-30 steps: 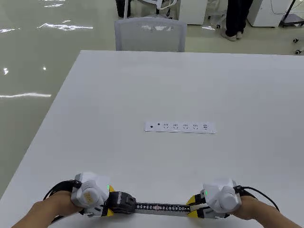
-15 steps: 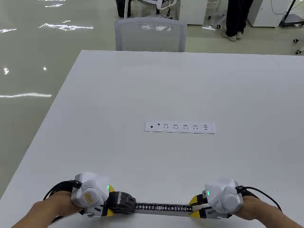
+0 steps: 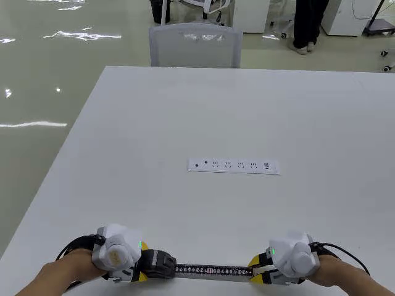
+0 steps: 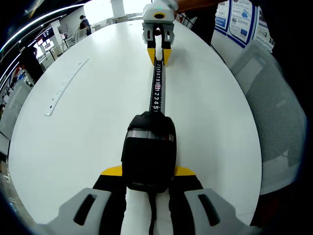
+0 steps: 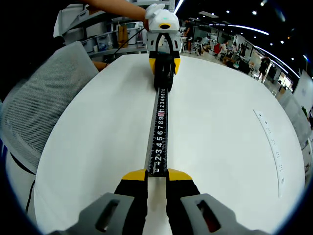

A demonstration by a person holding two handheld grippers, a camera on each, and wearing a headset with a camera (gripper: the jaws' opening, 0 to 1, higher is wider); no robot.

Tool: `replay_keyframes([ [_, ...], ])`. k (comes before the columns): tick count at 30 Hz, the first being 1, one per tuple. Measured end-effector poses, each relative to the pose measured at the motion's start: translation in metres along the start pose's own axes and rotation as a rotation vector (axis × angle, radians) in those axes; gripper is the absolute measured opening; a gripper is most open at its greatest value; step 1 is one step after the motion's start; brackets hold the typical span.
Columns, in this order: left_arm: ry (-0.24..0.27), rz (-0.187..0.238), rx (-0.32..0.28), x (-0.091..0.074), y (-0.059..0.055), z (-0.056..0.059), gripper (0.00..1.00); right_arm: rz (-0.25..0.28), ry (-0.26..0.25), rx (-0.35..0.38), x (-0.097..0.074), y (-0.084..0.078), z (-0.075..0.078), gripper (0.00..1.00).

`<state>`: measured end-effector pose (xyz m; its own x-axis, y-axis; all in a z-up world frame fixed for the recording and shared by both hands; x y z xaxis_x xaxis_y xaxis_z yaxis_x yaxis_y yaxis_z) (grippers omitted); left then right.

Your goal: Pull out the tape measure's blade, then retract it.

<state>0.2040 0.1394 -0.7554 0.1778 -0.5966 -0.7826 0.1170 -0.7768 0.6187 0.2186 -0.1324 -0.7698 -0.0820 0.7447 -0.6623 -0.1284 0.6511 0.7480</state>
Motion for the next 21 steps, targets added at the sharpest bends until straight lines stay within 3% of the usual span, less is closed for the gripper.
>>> replay_keyframes([
  [11, 0.001, -0.001, -0.001, -0.0004, 0.0007, 0.0001, 0.28, -0.009, 0.001, -0.003, -0.0029, -0.0024, -0.0006, 0.12],
  [21, 0.001, 0.001, -0.005, 0.0026, -0.0061, -0.0032, 0.28, -0.017, 0.002, -0.008, -0.0065, -0.0043, 0.0001, 0.12],
])
Point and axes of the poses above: the centre of the closed fingertips' face, and the gripper's own axes: x roughly forward along the fingers, z roughly to its right, y roughly out of its top, the point moved 4 cm from there along -x, roughly backward along the fingers, and after that the axes turned 9 degrees about z, right-handed, at the moved point
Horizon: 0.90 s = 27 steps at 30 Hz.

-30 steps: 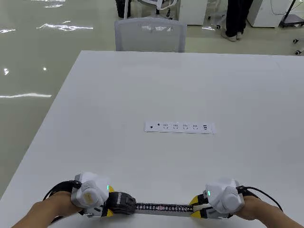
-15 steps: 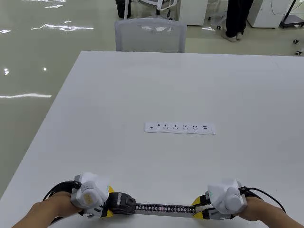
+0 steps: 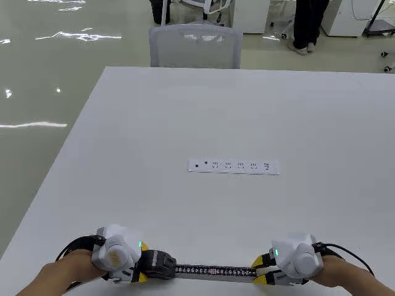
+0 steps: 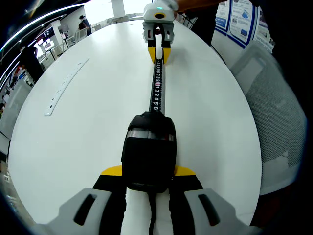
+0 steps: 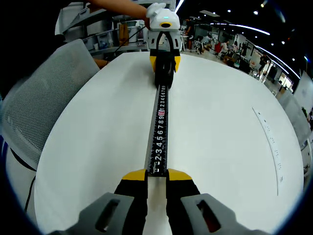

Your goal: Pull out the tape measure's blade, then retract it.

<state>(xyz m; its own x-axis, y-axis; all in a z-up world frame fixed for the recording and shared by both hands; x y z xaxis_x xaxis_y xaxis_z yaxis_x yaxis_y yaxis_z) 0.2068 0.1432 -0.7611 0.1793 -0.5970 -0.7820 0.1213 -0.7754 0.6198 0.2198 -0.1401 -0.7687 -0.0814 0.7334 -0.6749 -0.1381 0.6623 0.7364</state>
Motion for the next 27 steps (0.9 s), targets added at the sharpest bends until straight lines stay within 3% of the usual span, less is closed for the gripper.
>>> replay_keyframes([
  [27, 0.004, -0.003, -0.002, -0.004, 0.009, 0.005, 0.28, -0.022, 0.000, -0.004, -0.011, -0.011, -0.001, 0.12],
])
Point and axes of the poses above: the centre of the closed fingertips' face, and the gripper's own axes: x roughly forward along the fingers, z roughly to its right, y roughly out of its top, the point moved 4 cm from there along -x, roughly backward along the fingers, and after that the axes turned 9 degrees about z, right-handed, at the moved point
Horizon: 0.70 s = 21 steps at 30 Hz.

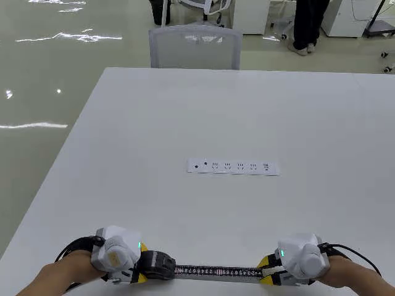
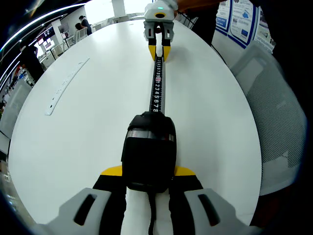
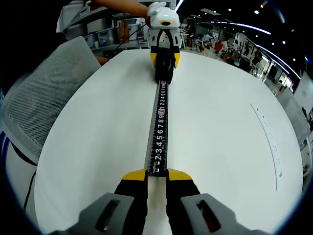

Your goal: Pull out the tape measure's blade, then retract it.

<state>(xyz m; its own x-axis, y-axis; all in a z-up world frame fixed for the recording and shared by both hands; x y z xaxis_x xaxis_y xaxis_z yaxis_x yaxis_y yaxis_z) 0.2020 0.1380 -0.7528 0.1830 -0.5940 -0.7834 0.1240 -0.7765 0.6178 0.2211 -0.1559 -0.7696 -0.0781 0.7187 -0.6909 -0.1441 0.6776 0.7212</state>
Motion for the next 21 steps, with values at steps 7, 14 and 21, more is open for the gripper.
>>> replay_keyframes([
  [7, 0.000, -0.001, 0.000, 0.0001, -0.0002, -0.0005, 0.28, -0.004, 0.003, -0.001, -0.0019, -0.0019, -0.0015, 0.12],
  [14, 0.001, -0.002, 0.001, 0.0003, -0.0016, -0.0012, 0.28, -0.009, 0.004, -0.004, -0.0038, -0.0034, -0.0017, 0.12],
  [21, 0.001, -0.002, 0.000, 0.0016, -0.0053, -0.0027, 0.28, -0.014, 0.003, -0.005, -0.0061, -0.0057, -0.0013, 0.12],
])
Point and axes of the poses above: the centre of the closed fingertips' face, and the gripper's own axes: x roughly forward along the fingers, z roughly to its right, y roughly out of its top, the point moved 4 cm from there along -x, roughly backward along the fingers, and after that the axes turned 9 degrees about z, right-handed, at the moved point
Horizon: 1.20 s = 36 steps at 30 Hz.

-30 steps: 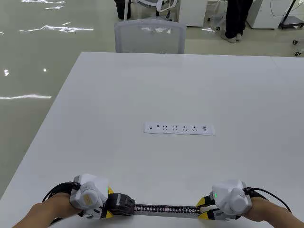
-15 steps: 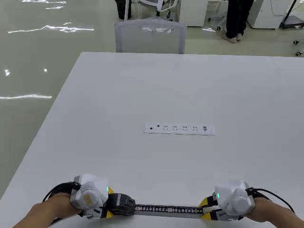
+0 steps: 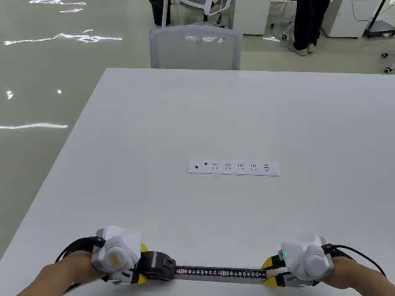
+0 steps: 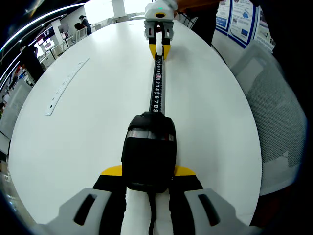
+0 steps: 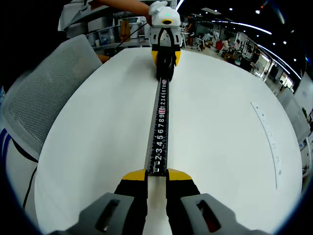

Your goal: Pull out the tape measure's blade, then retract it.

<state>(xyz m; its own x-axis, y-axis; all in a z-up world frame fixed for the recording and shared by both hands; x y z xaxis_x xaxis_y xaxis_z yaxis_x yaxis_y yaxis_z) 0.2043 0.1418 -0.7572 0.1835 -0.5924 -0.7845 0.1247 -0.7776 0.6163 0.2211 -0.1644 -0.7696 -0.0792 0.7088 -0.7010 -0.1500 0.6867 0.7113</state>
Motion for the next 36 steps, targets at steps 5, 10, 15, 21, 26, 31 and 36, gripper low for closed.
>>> replay_keyframes([
  [5, 0.000, 0.000, -0.001, 0.001, -0.003, -0.002, 0.28, -0.004, -0.001, 0.001, -0.002, -0.002, 0.000, 0.12],
  [10, 0.001, 0.000, -0.001, 0.002, -0.004, -0.002, 0.28, -0.008, -0.001, 0.000, -0.003, -0.003, 0.000, 0.12],
  [15, 0.001, 0.000, -0.001, 0.002, -0.003, -0.001, 0.28, -0.011, -0.002, -0.001, -0.005, -0.004, 0.000, 0.12],
  [21, 0.002, -0.001, -0.001, 0.000, 0.000, 0.000, 0.28, -0.014, -0.001, -0.001, -0.007, -0.007, 0.000, 0.12],
  [26, 0.002, -0.001, -0.002, 0.001, -0.001, -0.001, 0.28, -0.019, -0.002, -0.003, -0.008, -0.008, 0.000, 0.12],
  [31, 0.003, -0.002, -0.002, 0.000, 0.001, 0.000, 0.28, -0.023, -0.002, -0.002, -0.009, -0.010, -0.001, 0.12],
  [36, 0.003, -0.004, 0.000, 0.000, 0.001, 0.000, 0.28, -0.027, -0.001, -0.002, -0.010, -0.011, -0.001, 0.12],
])
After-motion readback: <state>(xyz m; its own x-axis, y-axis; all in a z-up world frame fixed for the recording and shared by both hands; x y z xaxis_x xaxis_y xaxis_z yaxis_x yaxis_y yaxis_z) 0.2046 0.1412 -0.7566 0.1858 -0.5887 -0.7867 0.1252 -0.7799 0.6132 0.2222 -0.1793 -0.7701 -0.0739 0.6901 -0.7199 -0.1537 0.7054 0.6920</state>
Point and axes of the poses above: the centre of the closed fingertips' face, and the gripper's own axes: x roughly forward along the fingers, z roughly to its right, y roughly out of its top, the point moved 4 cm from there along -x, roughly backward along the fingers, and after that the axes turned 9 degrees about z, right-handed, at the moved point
